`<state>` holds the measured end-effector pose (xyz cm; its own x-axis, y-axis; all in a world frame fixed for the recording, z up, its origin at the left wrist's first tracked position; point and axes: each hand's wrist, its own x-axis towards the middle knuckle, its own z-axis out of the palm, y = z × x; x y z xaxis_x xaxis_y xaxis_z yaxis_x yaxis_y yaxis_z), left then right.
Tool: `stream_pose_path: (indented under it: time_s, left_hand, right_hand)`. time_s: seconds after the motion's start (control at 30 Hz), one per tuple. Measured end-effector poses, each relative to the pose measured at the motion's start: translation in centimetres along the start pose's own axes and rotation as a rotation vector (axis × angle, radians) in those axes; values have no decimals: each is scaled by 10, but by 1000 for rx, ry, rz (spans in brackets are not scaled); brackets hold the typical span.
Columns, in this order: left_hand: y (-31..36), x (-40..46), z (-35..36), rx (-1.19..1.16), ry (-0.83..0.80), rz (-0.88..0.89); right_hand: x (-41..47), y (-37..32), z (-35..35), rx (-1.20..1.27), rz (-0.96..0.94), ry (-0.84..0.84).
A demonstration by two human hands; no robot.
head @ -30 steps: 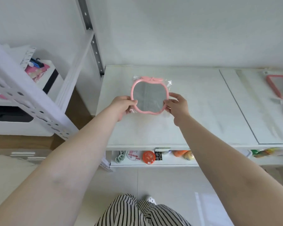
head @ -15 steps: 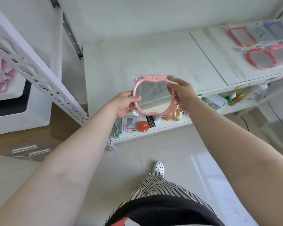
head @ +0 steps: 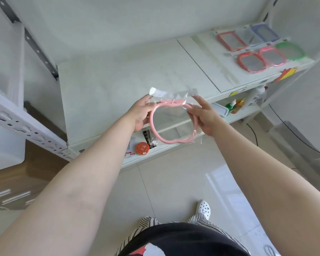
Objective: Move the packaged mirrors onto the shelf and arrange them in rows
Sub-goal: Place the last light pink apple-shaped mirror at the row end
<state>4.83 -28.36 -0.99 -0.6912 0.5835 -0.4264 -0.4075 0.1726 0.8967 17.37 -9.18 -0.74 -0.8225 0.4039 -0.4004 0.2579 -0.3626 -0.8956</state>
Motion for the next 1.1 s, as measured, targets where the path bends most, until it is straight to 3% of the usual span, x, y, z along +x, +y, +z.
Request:
stream_pose_path:
  time_s: [0.3, 0.53, 0.77, 0.9, 1.1]
  left_hand:
    - [1, 65, 159, 46, 70, 85]
    - [-2, 110, 251, -28, 144, 76]
    - [20, 153, 282, -72, 255, 85]
    - [37, 187, 293, -90, 231, 76]
    - [59, 252, 291, -67, 111, 27]
  right_hand:
    - [10, -39, -142, -147, -72, 151]
    - [26, -72, -242, -271, 24, 97]
    - [57, -83, -292, -181, 50, 45]
    - [91, -97, -304, -171, 29, 62]
    - [152, -126, -315, -150, 49, 219]
